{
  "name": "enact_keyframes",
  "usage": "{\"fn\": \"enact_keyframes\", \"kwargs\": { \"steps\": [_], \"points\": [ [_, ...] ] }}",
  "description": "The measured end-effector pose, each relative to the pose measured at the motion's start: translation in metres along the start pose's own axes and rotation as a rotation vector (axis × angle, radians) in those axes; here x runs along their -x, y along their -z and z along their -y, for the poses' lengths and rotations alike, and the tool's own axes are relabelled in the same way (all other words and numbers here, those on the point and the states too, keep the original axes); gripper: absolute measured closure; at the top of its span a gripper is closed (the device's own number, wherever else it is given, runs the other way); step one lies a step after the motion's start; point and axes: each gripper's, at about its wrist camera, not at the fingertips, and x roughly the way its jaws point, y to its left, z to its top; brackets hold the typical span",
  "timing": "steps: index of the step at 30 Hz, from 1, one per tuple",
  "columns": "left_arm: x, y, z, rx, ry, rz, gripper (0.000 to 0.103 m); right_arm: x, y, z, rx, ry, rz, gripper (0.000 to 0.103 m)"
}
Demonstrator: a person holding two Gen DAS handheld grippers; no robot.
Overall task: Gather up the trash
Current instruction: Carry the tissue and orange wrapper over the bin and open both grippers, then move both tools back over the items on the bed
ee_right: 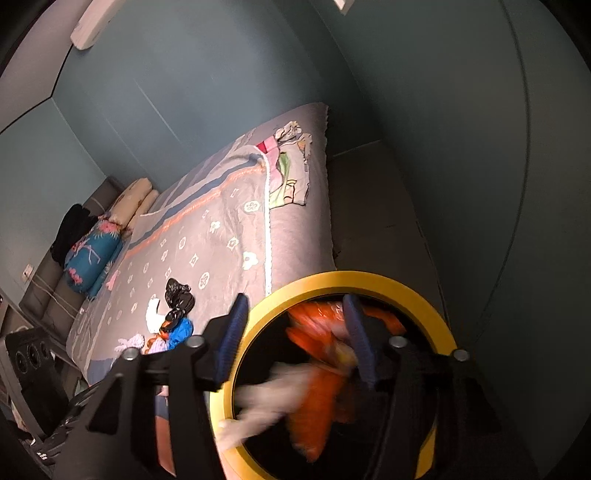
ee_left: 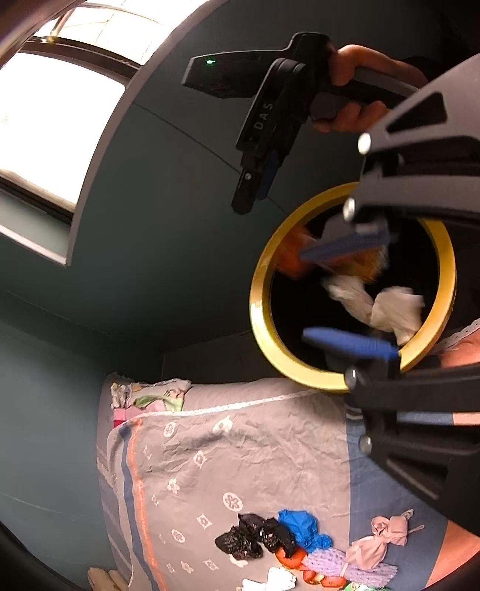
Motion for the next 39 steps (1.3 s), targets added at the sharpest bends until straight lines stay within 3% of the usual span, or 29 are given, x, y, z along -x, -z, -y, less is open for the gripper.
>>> {"fn": "enact_keyframes", "kwargs": {
  "steps": [3, 6, 14, 26, 39],
  "points": [
    [0.01, -0.002, -0.006, 0.021, -0.013, 0.022, 0.049, 0.007, -0.001, -0.001, -0.004, 0.012, 0.022, 0.046],
    [0.023, -0.005, -0.015, 0.041, -0.052, 0.059, 0.032, 0.012, -0.002, -0.003, 0.003, 0.019, 0.044, 0.046],
    [0.054, -0.011, -0.041, 0.085, -0.16, 0.145, 0.014, 0.012, -0.001, -0.021, 0.049, -0.016, 0.059, 0.034],
    [0.106, -0.009, -0.094, 0.114, -0.337, 0.234, 0.008, -0.006, 0.009, -0.098, 0.173, -0.114, 0.05, 0.018],
    [0.151, 0.011, -0.189, 0.238, -0.502, 0.283, 0.008, -0.048, 0.041, -0.19, 0.31, -0.235, 0.004, 0.015]
  ]
}}
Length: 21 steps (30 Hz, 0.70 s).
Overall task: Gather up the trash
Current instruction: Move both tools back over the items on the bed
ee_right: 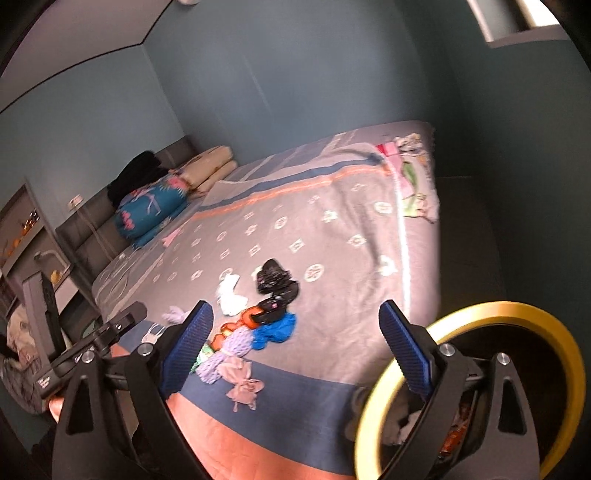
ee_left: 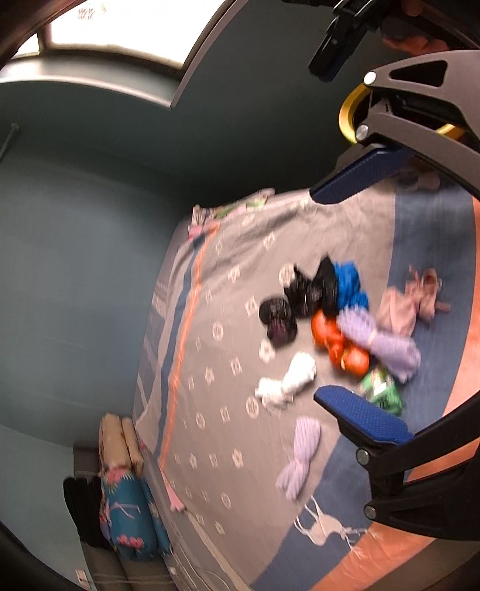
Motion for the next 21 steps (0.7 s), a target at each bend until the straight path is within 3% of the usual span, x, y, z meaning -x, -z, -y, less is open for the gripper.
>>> {"fn": "enact_keyframes", "kwargs": {
  "steps": [8, 13, 21],
  "points": [
    [-0.012, 0.013, -0.053, 0.006, -0.098, -0.023, 0.008, -0.043, 0.017, -0.039, 0.085, -0.042, -0.039, 0.015],
    [-0.024, 0.023, -0.082, 0.033, -0.135, -0.059, 0.008, -0.062, 0.032, -0.051, 0.13, -0.021, -0.055, 0.015],
    [-0.049, 0.044, -0.11, 0.052, -0.141, -0.123, 0.008, -0.099, 0.057, -0.06, 0.165, -0.03, -0.11, 0.015]
  ]
}}
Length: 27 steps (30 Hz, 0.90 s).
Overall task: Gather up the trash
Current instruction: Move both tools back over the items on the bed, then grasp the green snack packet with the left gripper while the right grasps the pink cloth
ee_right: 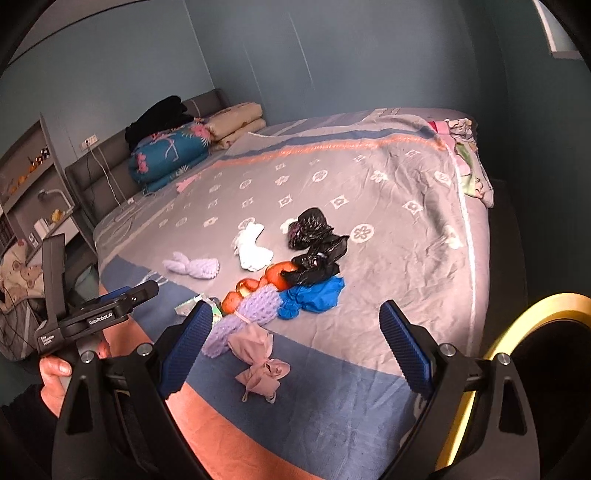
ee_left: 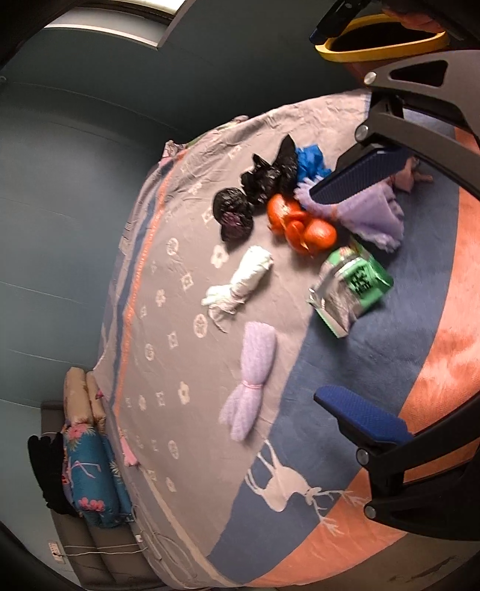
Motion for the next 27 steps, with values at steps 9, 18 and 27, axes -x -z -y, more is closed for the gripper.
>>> {"fn": "enact_keyframes", "kwargs": {
  "steps": [9, 18, 27],
  "points": [
    [-0.028, 0.012, -0.019, 0.003, 0.041, -0.059, 0.008, -0.039, 0.024, -0.016, 0.081, 0.021, -0.027, 0.015],
    [-0.057, 0.012, -0.02, -0.028, 0.064, -0.115, 0.008, -0.079, 0.043, -0.025, 0.145, 0.051, -0.098, 0.015],
    [-0.083, 0.011, -0.017, -0.03, 0.096, -0.157, 0.008, -0.107, 0.053, -0.032, 0.18, 0.059, -0.154, 0.015]
  ]
}}
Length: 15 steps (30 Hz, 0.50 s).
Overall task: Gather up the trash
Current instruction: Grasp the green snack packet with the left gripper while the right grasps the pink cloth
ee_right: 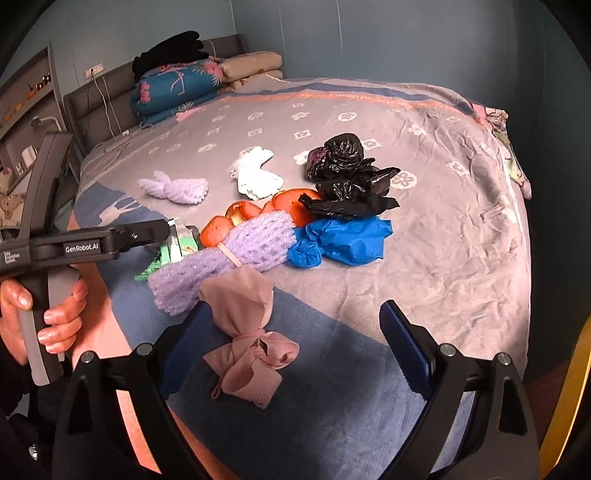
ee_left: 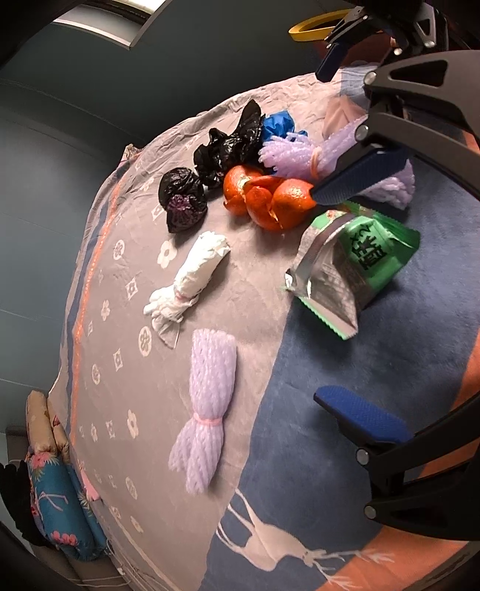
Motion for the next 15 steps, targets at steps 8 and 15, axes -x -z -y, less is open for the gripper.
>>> {"fn": "enact_keyframes", "kwargs": {
  "steps": [8, 15],
  "points": [
    [-0.015, 0.003, 0.007, -0.022, 0.031, -0.034, 0.011, -0.018, 0.001, 0.0, 0.007, 0.022, -0.038, 0.015],
    [-0.024, 0.003, 0.013, -0.047, 0.045, -0.068, 0.043, -0.025, 0.005, -0.006, 0.033, 0.044, -0.049, 0.023]
  ]
}}
